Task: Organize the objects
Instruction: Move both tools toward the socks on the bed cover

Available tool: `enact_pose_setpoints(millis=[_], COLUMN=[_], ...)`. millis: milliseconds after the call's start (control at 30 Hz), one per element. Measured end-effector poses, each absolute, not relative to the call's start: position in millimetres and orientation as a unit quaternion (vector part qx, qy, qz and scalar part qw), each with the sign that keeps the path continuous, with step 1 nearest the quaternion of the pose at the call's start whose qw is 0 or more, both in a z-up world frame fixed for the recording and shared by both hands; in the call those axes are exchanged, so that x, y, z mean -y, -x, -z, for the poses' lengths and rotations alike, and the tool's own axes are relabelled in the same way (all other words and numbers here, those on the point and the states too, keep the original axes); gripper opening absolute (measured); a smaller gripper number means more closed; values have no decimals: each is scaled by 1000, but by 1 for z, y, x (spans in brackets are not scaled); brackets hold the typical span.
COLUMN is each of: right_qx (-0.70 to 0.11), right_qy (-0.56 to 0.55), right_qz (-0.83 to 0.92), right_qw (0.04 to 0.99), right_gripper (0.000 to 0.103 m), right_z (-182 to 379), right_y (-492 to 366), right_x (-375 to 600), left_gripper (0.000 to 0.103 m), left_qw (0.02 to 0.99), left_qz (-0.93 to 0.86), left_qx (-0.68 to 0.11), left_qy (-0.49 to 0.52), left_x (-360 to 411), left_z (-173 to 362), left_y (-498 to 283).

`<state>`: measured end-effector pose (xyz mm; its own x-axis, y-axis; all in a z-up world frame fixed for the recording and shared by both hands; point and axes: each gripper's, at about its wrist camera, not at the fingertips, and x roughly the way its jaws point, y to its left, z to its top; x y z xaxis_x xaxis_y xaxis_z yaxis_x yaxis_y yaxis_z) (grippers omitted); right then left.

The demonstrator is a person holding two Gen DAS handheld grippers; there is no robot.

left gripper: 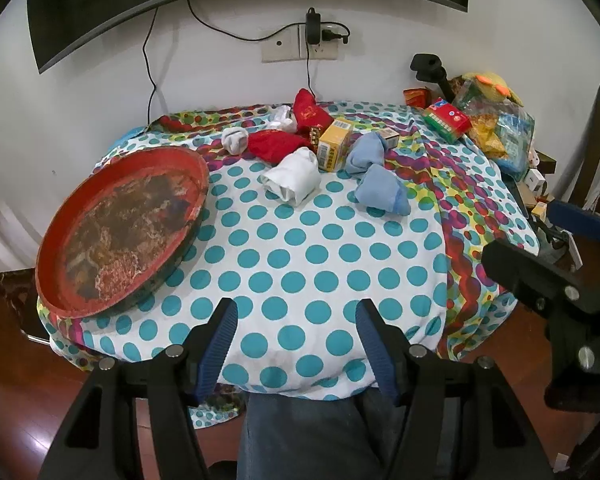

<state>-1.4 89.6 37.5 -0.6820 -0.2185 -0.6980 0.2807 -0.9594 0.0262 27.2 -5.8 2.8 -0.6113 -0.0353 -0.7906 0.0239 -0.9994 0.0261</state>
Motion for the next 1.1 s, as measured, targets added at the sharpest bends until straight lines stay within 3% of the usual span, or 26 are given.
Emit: enact_pose_setpoints(millis=[567,900,1100], right_qx=[-23,-50,-39], right_qy=[-385,-355,-374], right_qz=[914,919,906], right_qw=[127,161,192], right_gripper=[103,103,103], right_z=[-27,-23,-2], right_y=[-11,-14,42], right_x=[-107,-112,-114], left_gripper=[63,63,63], left_qw=[37,55,34], left_qz=[878,899,910], left_qx=[-24,75,83], left_qy=[-477,-428,-404], left_x=[10,3,6], left_z=[17,15,17], left_y=[-32,-32,-18])
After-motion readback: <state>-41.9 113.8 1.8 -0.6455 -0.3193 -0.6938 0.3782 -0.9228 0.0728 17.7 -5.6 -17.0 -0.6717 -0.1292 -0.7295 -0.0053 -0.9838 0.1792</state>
